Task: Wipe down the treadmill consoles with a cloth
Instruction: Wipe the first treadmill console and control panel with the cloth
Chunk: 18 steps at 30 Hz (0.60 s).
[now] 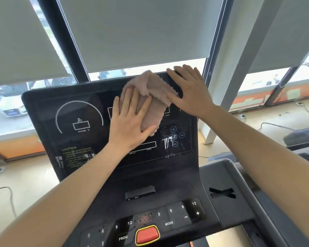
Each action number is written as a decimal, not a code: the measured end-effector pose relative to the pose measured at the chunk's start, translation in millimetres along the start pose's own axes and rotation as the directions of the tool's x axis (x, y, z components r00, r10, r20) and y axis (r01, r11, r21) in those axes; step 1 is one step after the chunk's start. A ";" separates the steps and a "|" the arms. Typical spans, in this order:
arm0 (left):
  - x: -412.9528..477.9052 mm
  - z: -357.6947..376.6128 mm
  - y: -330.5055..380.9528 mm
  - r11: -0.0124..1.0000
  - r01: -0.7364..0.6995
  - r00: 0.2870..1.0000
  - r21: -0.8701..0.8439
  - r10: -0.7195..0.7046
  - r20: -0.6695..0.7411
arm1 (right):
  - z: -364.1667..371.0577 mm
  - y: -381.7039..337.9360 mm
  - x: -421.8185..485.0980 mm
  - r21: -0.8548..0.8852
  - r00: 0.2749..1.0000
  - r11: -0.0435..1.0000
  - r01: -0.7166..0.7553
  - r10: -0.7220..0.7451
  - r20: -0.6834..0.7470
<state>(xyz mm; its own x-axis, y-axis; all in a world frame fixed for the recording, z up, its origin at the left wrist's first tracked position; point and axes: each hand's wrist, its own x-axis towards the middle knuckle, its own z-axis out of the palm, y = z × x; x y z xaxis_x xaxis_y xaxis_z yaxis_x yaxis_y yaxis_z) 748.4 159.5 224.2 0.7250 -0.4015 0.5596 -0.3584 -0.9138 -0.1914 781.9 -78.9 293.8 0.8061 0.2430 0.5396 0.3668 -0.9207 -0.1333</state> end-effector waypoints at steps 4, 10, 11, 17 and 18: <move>-50.7 24.2 16.5 0.999 -0.047 0.995 0.005 0.047 0.084 | 1.3 -0.2 0.9 0.021 1.000 1.000 -0.005 0.006 -0.026; -119.1 53.0 40.3 0.988 -0.156 0.968 0.004 0.152 0.200 | 8.1 -5.3 2.7 -0.001 0.997 0.999 -0.043 0.043 -0.068; -122.6 54.6 39.5 0.984 -0.180 0.963 0.007 0.175 0.206 | 9.5 -5.9 2.8 0.000 0.996 0.999 -0.048 0.048 -0.075; -89.9 39.5 14.7 0.980 -0.193 0.971 0.037 0.186 0.150 | 18.0 -14.9 3.4 -0.018 0.988 0.997 -0.081 0.078 -0.135; -77.9 33.8 9.2 0.985 -0.165 0.979 0.042 0.158 0.130 | 19.6 -16.3 3.5 -0.011 0.986 0.996 -0.088 0.086 -0.141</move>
<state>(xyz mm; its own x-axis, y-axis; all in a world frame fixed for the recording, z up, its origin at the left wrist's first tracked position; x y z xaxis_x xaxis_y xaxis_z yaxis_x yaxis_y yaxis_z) 708.5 180.3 151.5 0.7297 -0.5455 0.4123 -0.4480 -0.8369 -0.3144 787.8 -57.1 281.6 0.7608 0.1178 0.6382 0.2896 -0.9417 -0.1715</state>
